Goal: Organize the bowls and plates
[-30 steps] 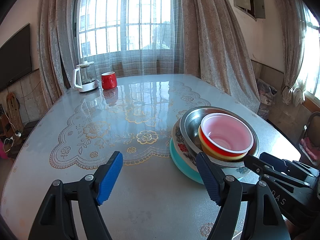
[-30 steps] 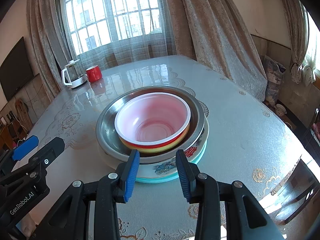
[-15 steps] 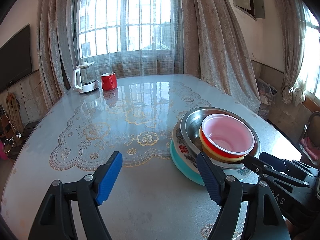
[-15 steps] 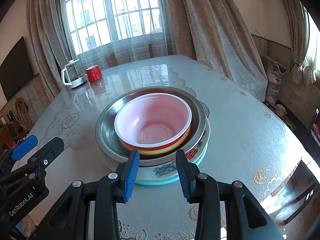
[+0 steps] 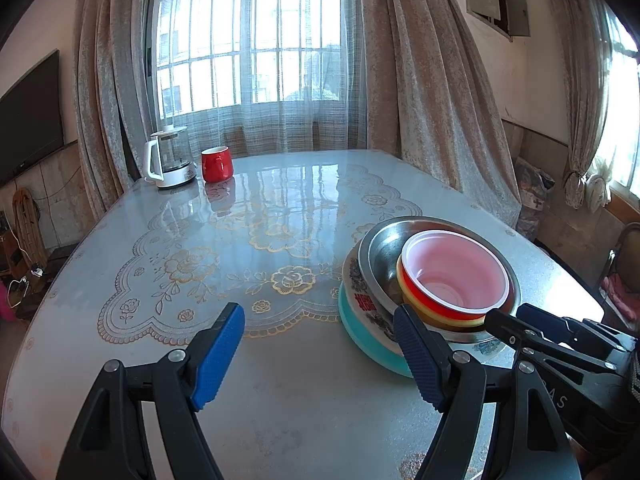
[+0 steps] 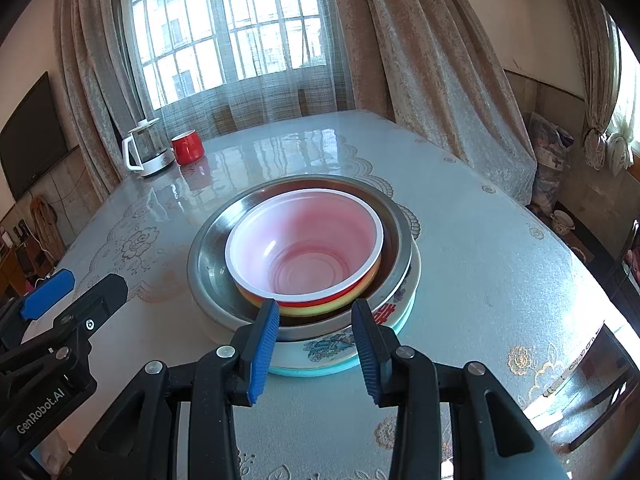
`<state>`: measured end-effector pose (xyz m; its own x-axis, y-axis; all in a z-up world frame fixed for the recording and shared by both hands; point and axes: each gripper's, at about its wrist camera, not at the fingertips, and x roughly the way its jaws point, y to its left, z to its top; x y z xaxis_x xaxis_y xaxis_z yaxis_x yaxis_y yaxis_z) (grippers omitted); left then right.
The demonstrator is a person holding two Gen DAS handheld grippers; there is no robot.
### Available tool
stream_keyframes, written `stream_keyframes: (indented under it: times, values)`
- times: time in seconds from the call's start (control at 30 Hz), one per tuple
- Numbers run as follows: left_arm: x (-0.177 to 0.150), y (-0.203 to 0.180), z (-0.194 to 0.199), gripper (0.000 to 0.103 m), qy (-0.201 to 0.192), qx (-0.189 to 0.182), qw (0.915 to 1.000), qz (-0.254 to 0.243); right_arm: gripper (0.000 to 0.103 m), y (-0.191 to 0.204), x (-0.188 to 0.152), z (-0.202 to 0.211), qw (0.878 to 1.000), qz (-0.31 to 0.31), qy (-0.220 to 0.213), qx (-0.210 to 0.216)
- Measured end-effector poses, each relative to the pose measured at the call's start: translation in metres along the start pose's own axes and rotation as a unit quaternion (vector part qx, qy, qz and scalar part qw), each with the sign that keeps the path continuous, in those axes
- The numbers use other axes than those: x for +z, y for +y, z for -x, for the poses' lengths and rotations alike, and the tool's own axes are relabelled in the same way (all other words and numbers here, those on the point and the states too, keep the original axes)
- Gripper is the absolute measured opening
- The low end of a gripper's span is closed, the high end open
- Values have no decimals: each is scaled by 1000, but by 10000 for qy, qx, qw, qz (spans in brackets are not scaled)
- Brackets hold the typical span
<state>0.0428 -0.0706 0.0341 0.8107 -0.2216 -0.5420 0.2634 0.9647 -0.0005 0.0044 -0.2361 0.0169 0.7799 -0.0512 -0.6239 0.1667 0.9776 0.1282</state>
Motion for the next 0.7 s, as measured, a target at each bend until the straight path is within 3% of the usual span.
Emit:
stream_keyframes:
  times: [0.7]
  values:
    - [6,-11,-8,79,14,-9,10000,-25,38,-4,8,-7,10000,10,-17,31]
